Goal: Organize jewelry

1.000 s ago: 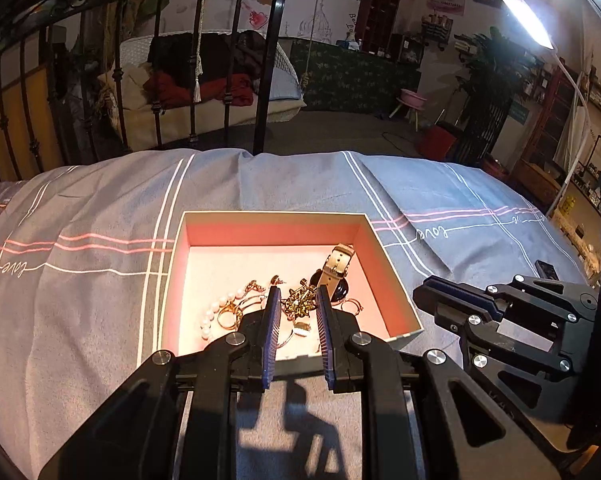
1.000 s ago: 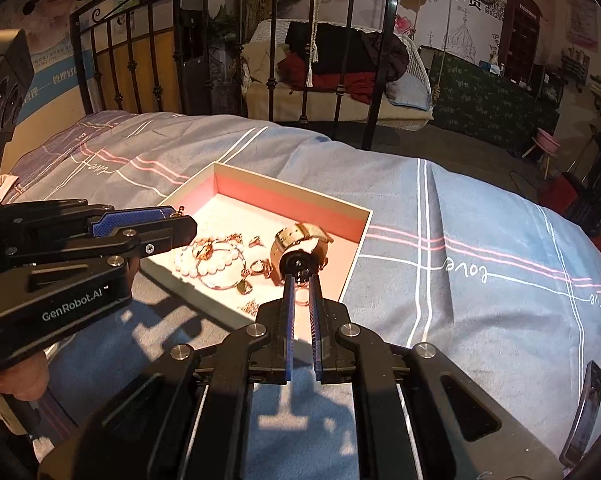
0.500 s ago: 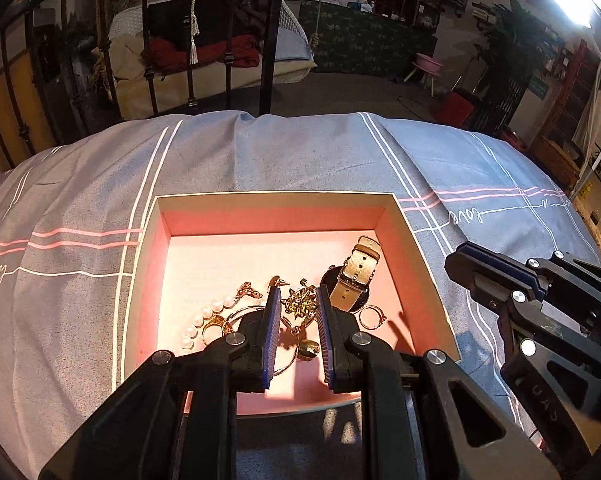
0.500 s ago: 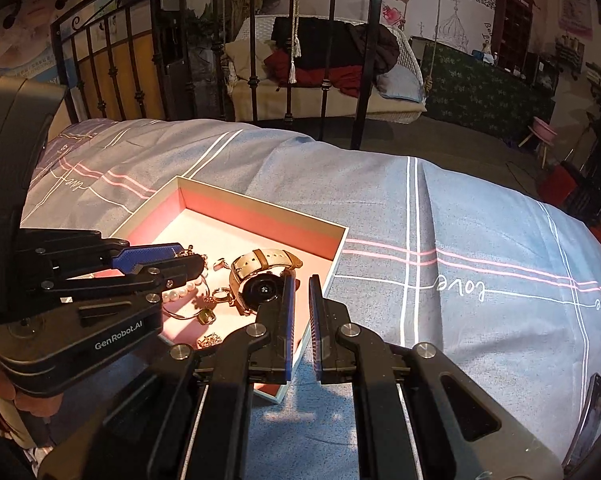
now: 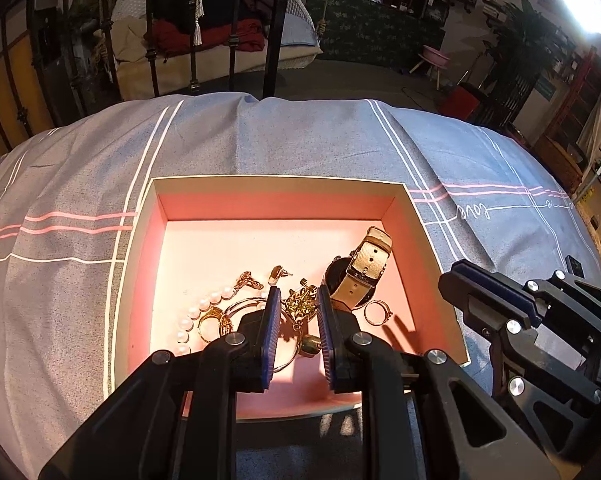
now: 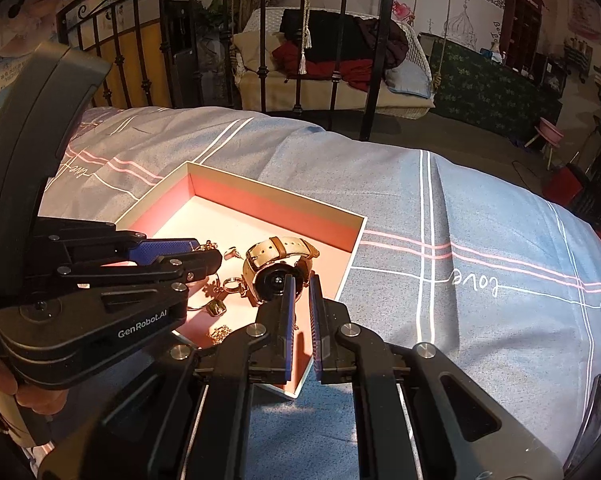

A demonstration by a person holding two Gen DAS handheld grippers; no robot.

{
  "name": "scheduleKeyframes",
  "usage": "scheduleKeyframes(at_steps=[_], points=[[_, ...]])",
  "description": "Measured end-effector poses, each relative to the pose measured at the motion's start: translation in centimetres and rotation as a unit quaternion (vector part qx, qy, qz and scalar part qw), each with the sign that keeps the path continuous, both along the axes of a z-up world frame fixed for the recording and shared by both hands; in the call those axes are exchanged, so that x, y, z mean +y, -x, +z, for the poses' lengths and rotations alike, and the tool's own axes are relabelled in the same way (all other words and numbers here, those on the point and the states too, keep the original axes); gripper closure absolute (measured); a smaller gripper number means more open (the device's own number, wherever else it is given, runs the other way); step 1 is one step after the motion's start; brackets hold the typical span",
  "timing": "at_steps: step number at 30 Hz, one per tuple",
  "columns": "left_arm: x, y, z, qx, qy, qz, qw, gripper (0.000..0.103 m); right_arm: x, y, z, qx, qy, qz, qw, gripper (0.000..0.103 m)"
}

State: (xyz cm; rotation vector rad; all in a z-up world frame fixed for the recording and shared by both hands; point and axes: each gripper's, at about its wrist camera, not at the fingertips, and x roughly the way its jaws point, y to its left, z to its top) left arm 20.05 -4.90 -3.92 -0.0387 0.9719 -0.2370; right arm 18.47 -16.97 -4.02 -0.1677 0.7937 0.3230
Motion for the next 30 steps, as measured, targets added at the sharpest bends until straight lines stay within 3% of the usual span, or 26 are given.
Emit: scheduleKeyframes(at_steps=[2,3,4,5,7,9,11,17,24,30], points=[[0.1,0.2,0.4,-0.007,0.0,0.006,1.0,0.076,0.4,0.3,0.0,-0.001,0.014,-0.001,1.0,0.093],[0.2,0.3,0.8,-0.011,0.002,0.008,0.9999,0.064,0.6,0.5,0.0,-0.001,0.017,0.0,1.0,0.09],[0.3,0.5,1.1,-0.016,0.005,0.01,0.9998,0.055,0.8,0.6,0.1,0.0,0.018,0.002,1.0,0.07],[0.4,0.7,1.5,-0.022,0.009,0.012,0.9996,0.043,1.0,0.9,0.1,-0.003,0.023,0.0,1.0,0.039],[0.5,1.5,2.4,-0.036,0.013,0.009,0.9992,0.037,1.4,2.0,0.5,-0.026,0.033,0.004,0.999,0.025],[0.5,2.4,3.1,-0.053,0.011,0.01,0.9985,0.029,1.8,2.9,0.5,-0.028,0.039,0.01,0.999,0.024],[0.8,3.6,3.9,-0.067,0.022,0.011,0.9975,0.026,1.9,4.2,0.6,-0.039,0.034,0.008,0.999,0.006],[2.5,9.3,5.9,-0.117,0.062,0.022,0.9909,0.02,-0.1,10.4,0.7,-0.11,-0.017,-0.039,0.993,0.006],[1.3,15.3,6.6,-0.195,0.02,0.017,0.9805,0.016,-3.1,16.2,2.1,-0.187,-0.04,-0.101,0.976,0.006],[1.9,17.5,7.6,-0.229,0.021,0.032,0.9726,0.013,-5.4,18.8,4.0,-0.226,-0.072,-0.127,0.963,0.006]])
